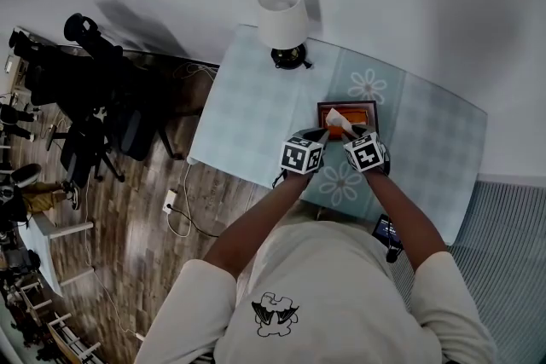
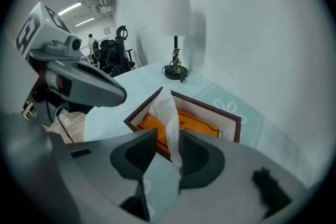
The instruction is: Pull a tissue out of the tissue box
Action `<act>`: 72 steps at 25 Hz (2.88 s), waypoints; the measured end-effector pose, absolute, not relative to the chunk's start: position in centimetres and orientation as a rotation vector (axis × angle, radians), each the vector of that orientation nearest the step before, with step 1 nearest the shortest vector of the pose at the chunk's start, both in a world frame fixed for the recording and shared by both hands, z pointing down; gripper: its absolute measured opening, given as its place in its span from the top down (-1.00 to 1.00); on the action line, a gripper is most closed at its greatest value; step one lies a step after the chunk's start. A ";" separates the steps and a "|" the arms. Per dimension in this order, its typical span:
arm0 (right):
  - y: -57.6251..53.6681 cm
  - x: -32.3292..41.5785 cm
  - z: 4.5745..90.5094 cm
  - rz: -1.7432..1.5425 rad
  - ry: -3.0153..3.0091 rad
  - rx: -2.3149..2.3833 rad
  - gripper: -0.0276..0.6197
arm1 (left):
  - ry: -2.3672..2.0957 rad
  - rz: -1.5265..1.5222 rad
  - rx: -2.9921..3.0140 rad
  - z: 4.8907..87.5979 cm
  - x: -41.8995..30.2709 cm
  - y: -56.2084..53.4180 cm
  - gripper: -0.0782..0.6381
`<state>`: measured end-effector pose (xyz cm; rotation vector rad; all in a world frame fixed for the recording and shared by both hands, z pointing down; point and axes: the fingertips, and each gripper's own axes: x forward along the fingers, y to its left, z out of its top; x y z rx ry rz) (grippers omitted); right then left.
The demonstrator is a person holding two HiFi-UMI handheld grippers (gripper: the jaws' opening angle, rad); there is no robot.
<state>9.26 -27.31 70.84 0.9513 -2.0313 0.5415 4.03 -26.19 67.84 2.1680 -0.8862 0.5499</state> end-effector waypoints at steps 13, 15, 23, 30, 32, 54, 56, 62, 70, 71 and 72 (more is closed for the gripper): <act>-27.3 9.4 69.4 0.538 -2.057 0.989 0.87 | -0.890 0.546 2.165 67.9 3.4 -26.1 0.76; -27.0 9.5 68.7 0.543 -2.074 1.003 0.87 | -0.893 0.562 2.182 67.6 3.3 -25.9 0.76; -25.3 10.4 64.2 0.582 -2.169 1.089 0.87 | -0.921 0.564 2.285 64.8 3.0 -25.2 0.76; -23.8 10.8 59.3 0.591 -2.290 1.163 0.87 | -0.927 0.478 2.333 61.3 3.0 -24.4 0.76; -23.1 10.7 57.7 0.587 -2.326 1.174 0.87 | -0.930 0.449 2.351 60.0 2.9 -24.0 0.76; -14.9 12.6 43.8 0.628 -2.659 1.392 0.87 | -0.930 0.197 2.569 46.3 3.5 -17.0 0.76; -14.7 12.3 43.5 0.633 -2.676 1.399 0.87 | -0.923 0.182 2.584 46.0 3.6 -16.8 0.76; -15.4 11.4 43.4 0.630 -2.683 1.399 0.87 | -0.896 0.178 2.589 46.1 4.2 -17.5 0.76; -15.8 11.2 44.1 0.596 -2.645 1.404 0.87 | -0.897 0.177 2.586 46.1 4.2 -18.0 0.76; -15.8 11.2 44.3 0.601 -2.644 1.403 0.87 | -0.896 0.177 2.585 46.2 4.3 -18.0 0.76; -15.8 11.2 44.5 0.602 -2.643 1.400 0.87 | -0.895 0.178 2.586 46.3 4.4 -18.1 0.76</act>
